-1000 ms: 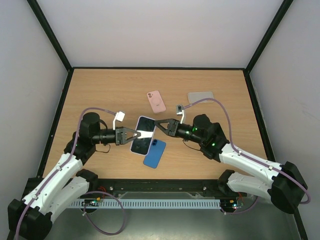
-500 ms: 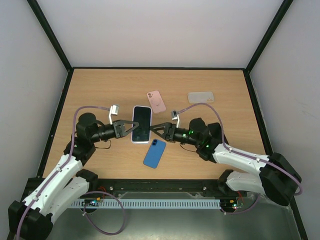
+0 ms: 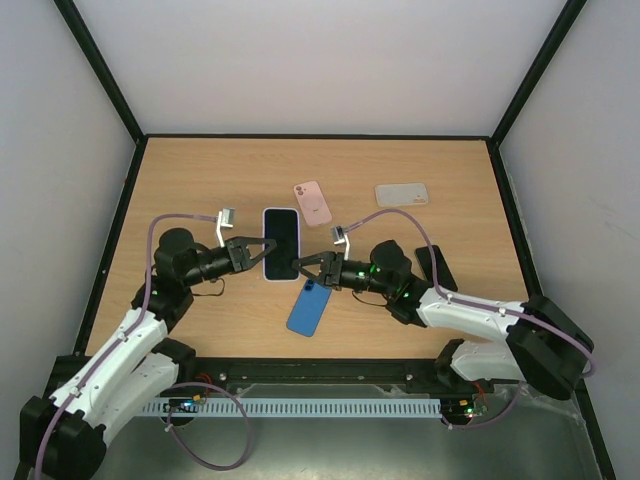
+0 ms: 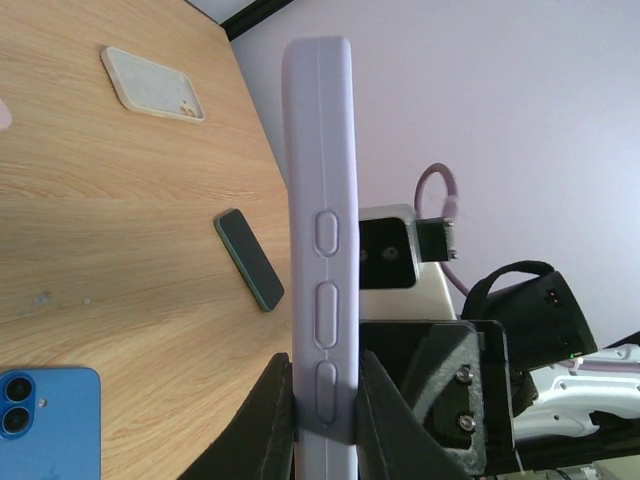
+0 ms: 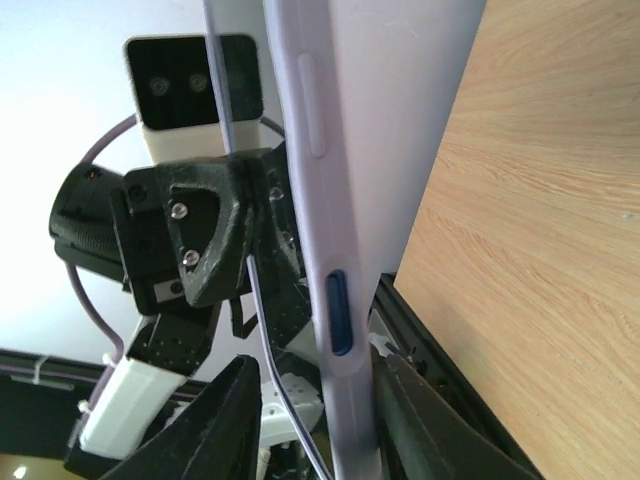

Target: Put the phone into the phone case

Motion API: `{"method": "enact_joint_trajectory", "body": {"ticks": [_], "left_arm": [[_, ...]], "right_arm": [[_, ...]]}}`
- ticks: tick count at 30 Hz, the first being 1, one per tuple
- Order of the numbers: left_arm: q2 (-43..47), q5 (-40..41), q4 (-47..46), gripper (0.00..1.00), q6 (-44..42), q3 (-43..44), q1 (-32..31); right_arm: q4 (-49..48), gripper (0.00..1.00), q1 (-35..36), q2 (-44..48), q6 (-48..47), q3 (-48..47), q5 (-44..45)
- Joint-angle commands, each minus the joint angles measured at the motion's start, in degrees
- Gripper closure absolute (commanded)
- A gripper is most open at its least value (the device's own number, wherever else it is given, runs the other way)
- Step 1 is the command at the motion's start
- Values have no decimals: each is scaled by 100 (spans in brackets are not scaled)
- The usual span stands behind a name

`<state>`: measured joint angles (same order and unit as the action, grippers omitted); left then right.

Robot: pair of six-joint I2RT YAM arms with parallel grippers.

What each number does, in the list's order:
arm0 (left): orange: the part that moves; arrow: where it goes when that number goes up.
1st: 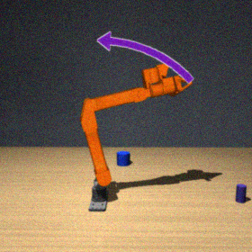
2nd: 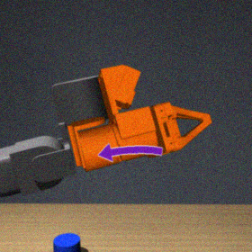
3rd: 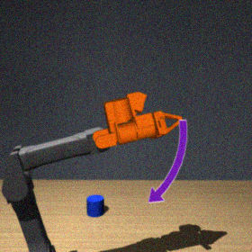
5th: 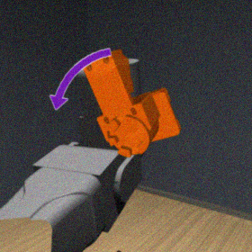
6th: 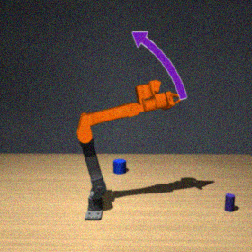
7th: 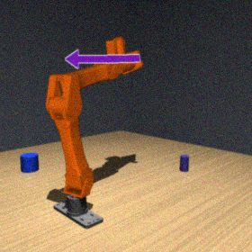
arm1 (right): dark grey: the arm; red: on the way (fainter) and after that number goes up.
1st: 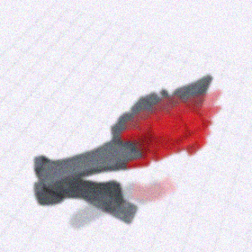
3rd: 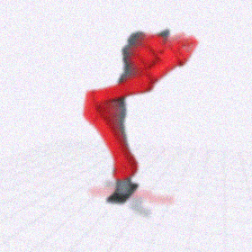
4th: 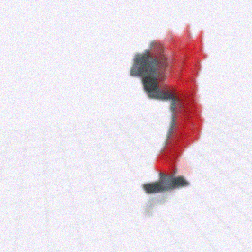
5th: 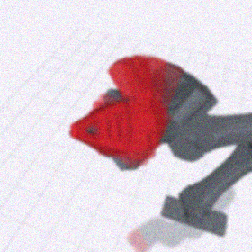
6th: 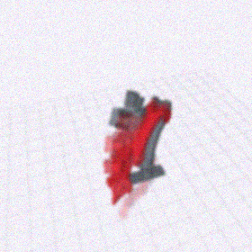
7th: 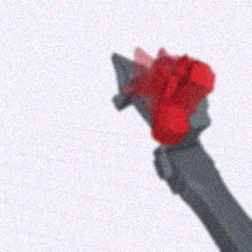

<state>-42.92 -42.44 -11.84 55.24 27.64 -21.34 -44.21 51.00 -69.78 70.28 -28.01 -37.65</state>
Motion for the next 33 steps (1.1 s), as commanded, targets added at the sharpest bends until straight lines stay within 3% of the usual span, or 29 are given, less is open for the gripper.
{"method": "enact_joint_trajectory", "body": {"ticks": [1,8,15,26,30,33], "left_arm": [[32,86,-468,97,44,5,7],[6,250,-196,97,-106,39,7],[-14,239,-108,95,-118,41,7],[4,304,531,54,-276,-45,16],[29,520,948,29,-461,-11,32],[67,889,1424,6,-678,112,34]], "right_arm": [[-481,73,32,-109,138,-41,-92],[-565,97,24,-190,217,-14,11],[-637,98,32,-218,282,29,243],[-488,98,-87,-368,148,-56,682],[-339,98,-300,-520,26,-193,671],[-76,98,-429,-689,-198,-381,706]]}}
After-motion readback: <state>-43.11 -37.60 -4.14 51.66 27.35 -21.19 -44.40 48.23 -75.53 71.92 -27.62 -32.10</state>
